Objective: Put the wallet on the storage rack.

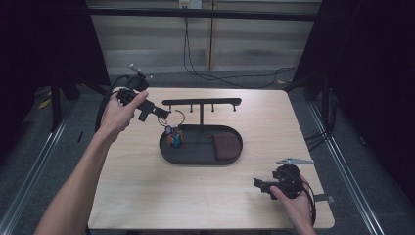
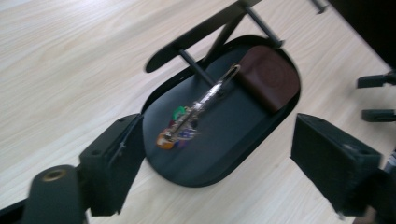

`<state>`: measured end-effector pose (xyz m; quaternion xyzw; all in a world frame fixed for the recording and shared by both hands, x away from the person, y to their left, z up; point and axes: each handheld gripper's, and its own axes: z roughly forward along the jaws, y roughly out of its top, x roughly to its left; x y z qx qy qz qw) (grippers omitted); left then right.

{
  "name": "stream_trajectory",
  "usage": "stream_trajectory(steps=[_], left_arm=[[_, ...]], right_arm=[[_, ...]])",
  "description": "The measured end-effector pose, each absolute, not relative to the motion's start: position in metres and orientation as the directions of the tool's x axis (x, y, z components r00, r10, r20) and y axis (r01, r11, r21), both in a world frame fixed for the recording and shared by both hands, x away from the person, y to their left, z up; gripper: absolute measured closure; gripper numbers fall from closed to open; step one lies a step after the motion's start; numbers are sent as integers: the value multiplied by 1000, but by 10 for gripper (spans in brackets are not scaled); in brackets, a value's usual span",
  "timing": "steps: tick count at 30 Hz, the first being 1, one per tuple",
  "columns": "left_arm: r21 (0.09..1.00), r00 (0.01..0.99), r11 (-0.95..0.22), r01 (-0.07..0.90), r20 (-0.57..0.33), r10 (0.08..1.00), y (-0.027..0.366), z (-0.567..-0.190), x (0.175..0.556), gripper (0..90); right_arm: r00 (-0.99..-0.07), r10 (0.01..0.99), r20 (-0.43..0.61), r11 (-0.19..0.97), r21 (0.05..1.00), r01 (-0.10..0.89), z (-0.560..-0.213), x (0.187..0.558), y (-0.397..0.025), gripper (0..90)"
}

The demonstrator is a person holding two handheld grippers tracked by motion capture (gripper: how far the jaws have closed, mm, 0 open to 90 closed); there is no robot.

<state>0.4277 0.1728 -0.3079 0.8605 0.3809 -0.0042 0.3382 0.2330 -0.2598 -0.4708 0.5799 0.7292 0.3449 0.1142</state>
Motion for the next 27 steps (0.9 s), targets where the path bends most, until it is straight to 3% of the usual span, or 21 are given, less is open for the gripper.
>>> stream_trajectory(steps=[6,11,27], left_arm=[[602,721,-484,635,-237,651,175,-313,417,190],[681,740,-431,593,-248,625,181,-319,402,191],[733,772,-410,543,-243,588,207,-346,359,197]], right_arm=[[-305,925,226,96,637,765,-470,232,-259,156],[-302,925,229,91,637,765,-470,232,-258,156],[-299,927,226,91,638,764,-471,232,-259,157]])
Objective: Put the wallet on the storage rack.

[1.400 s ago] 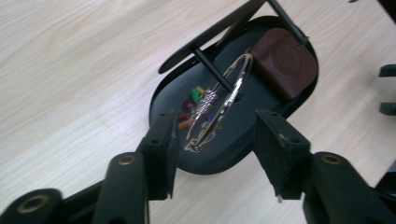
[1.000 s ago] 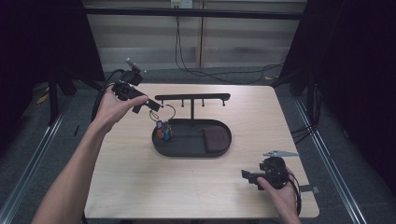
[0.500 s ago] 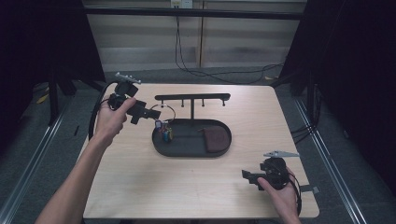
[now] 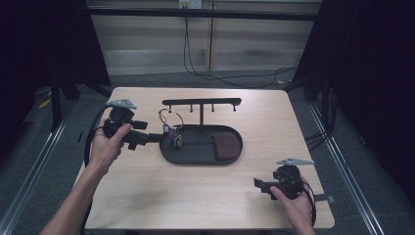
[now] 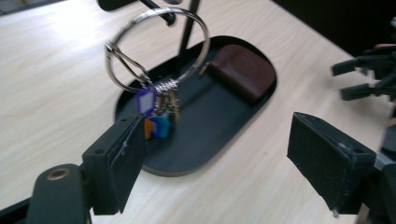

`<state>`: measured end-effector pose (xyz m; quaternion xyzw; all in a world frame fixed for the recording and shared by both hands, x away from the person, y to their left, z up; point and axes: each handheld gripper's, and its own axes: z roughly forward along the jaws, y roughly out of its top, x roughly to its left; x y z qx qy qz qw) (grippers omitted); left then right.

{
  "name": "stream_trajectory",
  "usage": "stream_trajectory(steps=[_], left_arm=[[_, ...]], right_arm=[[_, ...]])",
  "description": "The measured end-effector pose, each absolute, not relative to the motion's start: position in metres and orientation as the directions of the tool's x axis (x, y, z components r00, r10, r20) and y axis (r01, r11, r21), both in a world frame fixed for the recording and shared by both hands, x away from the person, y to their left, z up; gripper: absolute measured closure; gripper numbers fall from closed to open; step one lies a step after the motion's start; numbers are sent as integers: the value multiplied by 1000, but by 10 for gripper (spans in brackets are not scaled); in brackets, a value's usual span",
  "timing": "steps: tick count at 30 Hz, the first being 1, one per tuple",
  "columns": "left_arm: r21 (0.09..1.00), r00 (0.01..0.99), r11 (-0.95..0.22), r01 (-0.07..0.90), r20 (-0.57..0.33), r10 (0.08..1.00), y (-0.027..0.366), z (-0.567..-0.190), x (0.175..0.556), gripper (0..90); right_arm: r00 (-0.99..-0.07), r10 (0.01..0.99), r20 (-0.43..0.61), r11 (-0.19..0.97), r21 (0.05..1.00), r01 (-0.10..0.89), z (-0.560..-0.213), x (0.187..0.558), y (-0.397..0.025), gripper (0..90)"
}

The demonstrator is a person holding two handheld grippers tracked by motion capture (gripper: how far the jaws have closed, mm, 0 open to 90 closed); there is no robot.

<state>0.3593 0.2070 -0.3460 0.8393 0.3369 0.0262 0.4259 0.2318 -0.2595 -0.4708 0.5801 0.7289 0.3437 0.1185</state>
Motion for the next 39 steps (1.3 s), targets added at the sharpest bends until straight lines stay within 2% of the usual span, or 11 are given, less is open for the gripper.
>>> stream_trajectory(steps=[11,20,35,39], left_arm=[[784,783,-356,508,-249,570,223,-374,326,196],[813,767,-305,496,-246,593,231,-399,302,187],[813,731,-239,531,-297,614,252,-448,247,187],[799,694,-202,567,-330,640,263,-457,249,191]], right_arm=[[-294,928,227,86,638,765,-470,231,-260,157],[-291,929,229,83,637,766,-471,230,-259,157],[-282,931,232,75,635,769,-471,227,-260,157],[-281,932,229,74,637,767,-473,227,-261,157]])
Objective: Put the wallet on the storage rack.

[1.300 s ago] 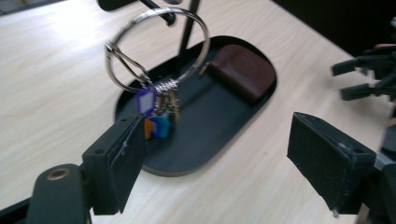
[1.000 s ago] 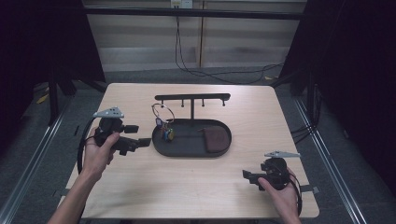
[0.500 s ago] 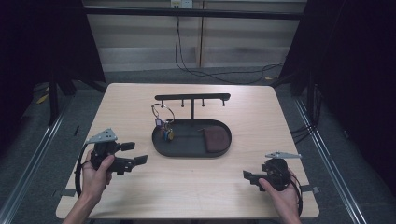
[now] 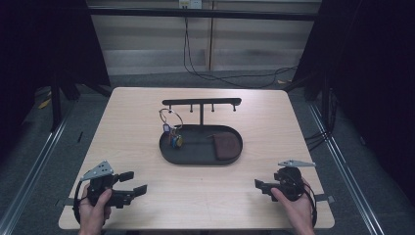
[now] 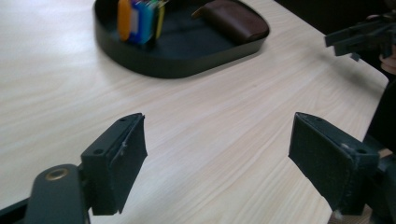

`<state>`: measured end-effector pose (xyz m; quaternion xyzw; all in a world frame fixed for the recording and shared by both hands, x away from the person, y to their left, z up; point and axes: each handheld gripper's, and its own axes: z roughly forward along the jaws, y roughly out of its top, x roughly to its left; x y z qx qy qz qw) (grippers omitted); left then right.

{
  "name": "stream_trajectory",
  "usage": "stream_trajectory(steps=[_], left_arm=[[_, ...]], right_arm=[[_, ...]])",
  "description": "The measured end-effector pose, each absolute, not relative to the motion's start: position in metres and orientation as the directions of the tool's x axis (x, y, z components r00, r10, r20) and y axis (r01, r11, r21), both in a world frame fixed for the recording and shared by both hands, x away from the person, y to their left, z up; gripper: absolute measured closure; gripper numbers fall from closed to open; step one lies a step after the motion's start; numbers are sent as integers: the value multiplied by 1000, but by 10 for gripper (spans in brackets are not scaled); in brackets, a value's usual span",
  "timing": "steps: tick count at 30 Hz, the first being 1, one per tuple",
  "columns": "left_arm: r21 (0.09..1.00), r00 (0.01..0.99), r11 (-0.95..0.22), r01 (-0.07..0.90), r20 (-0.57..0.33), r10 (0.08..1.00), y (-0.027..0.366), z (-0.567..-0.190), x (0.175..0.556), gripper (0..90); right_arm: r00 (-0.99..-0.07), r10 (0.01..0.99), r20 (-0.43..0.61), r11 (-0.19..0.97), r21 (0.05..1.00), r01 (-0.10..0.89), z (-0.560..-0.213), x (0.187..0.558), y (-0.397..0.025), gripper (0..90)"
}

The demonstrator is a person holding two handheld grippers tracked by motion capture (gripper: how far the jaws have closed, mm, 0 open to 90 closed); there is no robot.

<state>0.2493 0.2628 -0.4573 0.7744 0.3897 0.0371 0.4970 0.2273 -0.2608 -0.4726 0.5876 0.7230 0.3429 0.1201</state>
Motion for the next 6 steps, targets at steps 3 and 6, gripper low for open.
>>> stream_trajectory(steps=[3,6], left_arm=[[807,679,-188,560,-316,663,270,-456,253,185],[807,662,-182,562,-306,685,272,-457,254,185]], right_arm=[[-281,933,226,75,642,763,-473,227,-262,157],[-273,935,228,72,630,773,-476,228,-262,157]])
